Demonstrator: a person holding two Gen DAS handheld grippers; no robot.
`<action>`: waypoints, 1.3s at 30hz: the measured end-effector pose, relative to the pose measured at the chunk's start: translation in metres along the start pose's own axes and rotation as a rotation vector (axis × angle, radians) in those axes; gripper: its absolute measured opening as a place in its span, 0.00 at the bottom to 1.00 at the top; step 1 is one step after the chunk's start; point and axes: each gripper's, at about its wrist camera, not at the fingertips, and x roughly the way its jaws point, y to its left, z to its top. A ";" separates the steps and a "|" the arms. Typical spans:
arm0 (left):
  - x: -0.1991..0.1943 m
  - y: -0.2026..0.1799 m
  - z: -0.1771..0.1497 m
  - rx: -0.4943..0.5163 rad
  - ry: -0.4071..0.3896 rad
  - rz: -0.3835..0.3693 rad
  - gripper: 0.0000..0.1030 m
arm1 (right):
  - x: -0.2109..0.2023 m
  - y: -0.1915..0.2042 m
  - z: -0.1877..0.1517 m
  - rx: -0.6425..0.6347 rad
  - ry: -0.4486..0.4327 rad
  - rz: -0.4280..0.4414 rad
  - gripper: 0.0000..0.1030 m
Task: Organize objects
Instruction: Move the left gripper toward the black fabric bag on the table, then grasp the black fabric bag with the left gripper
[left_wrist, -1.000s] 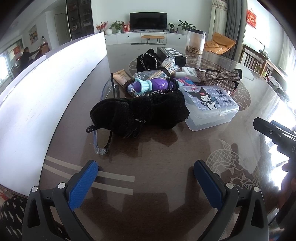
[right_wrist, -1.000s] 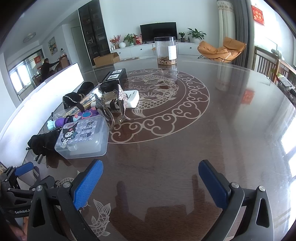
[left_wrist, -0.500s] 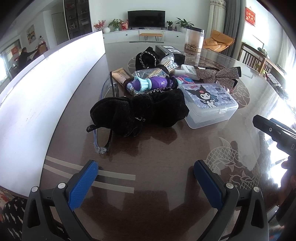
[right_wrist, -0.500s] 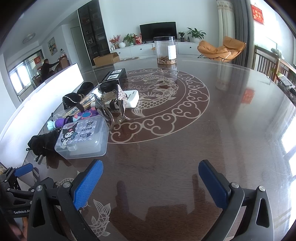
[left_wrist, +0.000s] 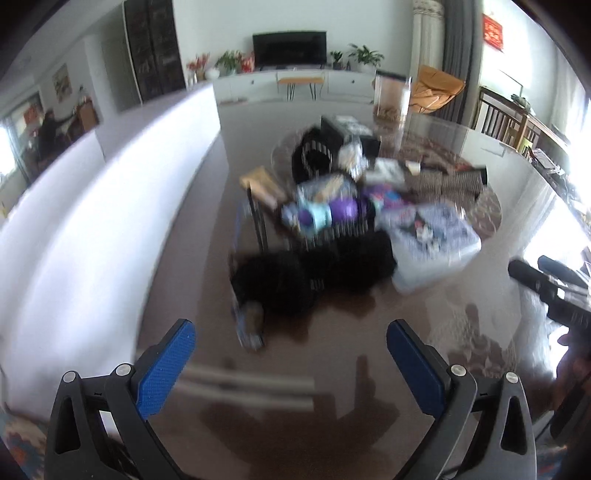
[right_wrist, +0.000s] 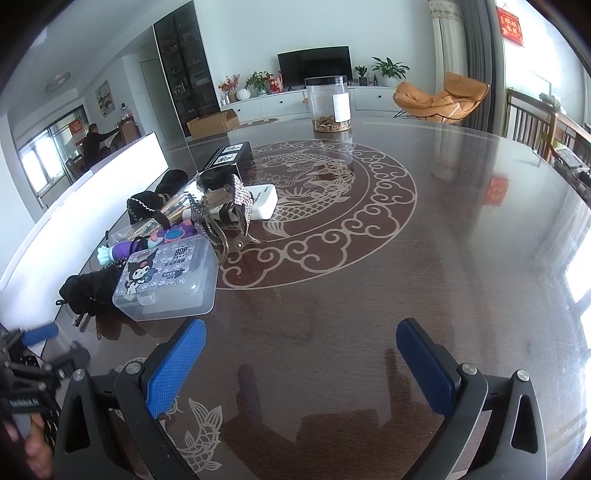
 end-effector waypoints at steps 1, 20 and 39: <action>-0.001 0.002 0.009 0.008 -0.013 -0.011 1.00 | 0.000 0.000 0.000 -0.002 0.004 0.000 1.00; 0.009 -0.023 0.016 0.129 0.073 -0.311 1.00 | -0.002 -0.004 0.001 0.024 -0.006 0.022 1.00; 0.046 -0.030 0.015 0.176 0.172 -0.194 1.00 | 0.000 -0.007 0.000 0.021 0.022 0.007 1.00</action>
